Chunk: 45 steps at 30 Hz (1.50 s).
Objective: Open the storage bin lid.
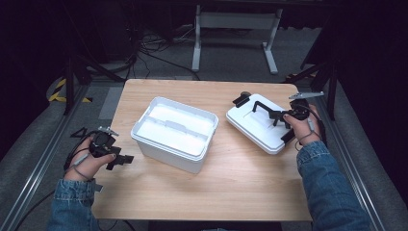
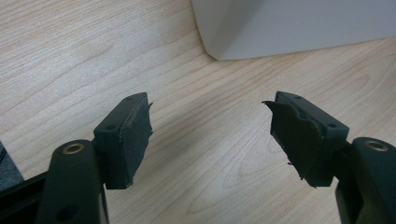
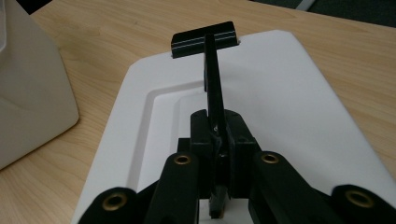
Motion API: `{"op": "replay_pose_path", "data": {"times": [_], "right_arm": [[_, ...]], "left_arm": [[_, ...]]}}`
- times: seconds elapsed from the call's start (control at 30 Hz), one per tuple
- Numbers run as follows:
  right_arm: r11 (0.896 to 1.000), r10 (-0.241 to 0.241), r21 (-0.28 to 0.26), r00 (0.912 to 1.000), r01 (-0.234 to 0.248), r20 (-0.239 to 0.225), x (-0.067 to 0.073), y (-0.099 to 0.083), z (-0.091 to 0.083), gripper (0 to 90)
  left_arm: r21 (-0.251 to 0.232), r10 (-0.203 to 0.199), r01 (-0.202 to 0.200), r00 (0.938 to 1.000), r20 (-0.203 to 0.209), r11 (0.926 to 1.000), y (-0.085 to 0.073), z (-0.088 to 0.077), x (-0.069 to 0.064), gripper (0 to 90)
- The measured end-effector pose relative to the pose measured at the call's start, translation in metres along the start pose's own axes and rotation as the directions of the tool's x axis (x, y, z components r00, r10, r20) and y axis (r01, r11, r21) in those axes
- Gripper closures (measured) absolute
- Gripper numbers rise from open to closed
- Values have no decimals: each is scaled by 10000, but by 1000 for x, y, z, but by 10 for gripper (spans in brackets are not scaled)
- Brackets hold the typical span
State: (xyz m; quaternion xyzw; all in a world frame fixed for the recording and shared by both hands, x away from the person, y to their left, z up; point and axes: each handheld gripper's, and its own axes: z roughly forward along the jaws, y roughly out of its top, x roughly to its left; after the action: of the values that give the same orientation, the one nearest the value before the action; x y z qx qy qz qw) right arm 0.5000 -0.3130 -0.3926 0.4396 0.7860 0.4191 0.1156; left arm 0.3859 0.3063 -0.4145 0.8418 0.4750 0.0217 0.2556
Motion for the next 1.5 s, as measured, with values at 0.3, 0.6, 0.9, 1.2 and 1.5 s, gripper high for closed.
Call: {"op": "replay_pose_path", "data": {"times": [0.3, 0.6, 0.9, 1.2, 1.5], "right_arm": [[9996, 227, 149, 9997, -227, -27, -6, -15, 11, 844], [9986, 511, 161, 9985, -508, -171, -11, -25, 13, 843], [9956, 906, 290, 9952, -895, -380, -15, -36, 17, 841], [9927, 1097, 542, 9934, -1077, -340, -22, -43, 20, 828], [9884, 1419, 539, 9898, -1421, 77, -26, -45, 18, 739]], "left_arm": [[46, -4, 4, 10000, 49, 10000, 0, 1, 0, 297], [61, 34, -35, 9999, 104, 10000, 1, 2, -2, 297], [61, 83, -83, 9999, 135, 9999, 1, 3, -2, 297], [112, 90, -92, 9999, 143, 9999, 2, 5, -2, 297], [133, 165, -166, 9998, 138, 9998, 3, 6, -3, 296]]}}
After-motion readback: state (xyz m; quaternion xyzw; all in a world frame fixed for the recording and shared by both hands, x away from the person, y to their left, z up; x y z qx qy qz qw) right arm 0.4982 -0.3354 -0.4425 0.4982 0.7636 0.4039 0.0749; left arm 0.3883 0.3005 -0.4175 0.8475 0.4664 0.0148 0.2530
